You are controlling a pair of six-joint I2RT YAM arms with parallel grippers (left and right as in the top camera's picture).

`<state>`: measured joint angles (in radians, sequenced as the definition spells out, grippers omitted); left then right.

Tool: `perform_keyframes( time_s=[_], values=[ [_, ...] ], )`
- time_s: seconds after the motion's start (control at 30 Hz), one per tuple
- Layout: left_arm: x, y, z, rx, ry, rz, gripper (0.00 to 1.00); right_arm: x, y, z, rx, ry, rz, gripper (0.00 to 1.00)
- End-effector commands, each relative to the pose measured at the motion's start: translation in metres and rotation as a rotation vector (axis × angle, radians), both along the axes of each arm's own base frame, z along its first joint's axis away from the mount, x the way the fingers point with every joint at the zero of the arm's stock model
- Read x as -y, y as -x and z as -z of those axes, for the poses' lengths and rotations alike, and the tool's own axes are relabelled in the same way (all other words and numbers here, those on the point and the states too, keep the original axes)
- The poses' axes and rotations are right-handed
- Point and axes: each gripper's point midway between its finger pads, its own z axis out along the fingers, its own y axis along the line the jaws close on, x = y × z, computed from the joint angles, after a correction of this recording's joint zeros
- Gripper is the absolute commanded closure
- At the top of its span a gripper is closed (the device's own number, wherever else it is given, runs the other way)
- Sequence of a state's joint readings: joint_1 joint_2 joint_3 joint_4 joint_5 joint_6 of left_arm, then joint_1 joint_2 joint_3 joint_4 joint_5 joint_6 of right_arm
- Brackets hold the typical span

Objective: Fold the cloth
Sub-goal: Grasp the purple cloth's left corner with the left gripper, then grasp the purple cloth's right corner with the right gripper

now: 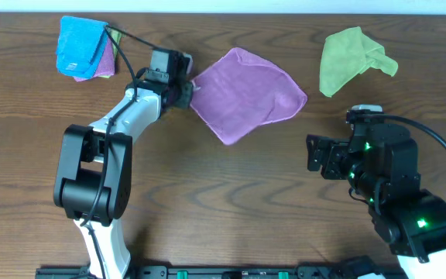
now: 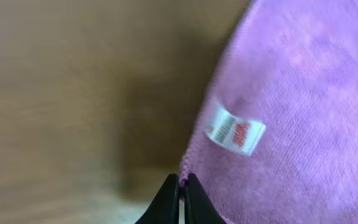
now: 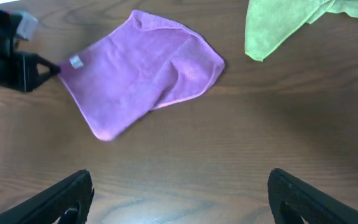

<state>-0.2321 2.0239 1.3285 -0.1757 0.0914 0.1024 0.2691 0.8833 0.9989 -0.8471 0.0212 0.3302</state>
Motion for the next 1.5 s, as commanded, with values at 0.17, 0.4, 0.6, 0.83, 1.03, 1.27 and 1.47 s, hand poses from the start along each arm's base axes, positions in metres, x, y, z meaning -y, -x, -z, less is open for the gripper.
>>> perform_keyframes(
  time_s=[0.17, 0.4, 0.6, 0.83, 1.03, 1.27, 1.47],
  values=[
    [-0.086, -0.054, -0.064, 0.353, -0.433, -0.35, 0.94, -0.002, -0.003, -0.007, 0.013, -0.028, -0.002, 0.11],
    [-0.068, -0.067, -0.075, 0.42, -0.354, -0.299, 0.94, -0.03, -0.013, 0.027, -0.134, -0.07, -0.118, 0.19],
    [-0.068, -0.066, -0.073, 0.412, -0.356, -0.296, 0.94, -0.072, -0.056, 0.071, -0.216, -0.143, -0.262, 0.21],
    [-0.069, -0.064, -0.07, 0.397, -0.362, -0.292, 0.94, -0.098, -0.099, 0.133, -0.308, -0.24, -0.252, 0.32],
    [-0.07, -0.059, -0.064, 0.364, -0.374, -0.283, 0.94, -0.133, -0.126, 0.156, -0.304, -0.334, -0.3, 0.34],
    [-0.067, -0.059, -0.063, 0.362, -0.362, -0.271, 0.94, -0.164, -0.161, 0.16, -0.24, -0.237, -0.347, 0.95],
    [-0.067, -0.059, -0.063, 0.362, -0.362, -0.271, 0.94, -0.165, -0.195, 0.173, -0.191, -0.123, -0.339, 0.99]
  ],
)
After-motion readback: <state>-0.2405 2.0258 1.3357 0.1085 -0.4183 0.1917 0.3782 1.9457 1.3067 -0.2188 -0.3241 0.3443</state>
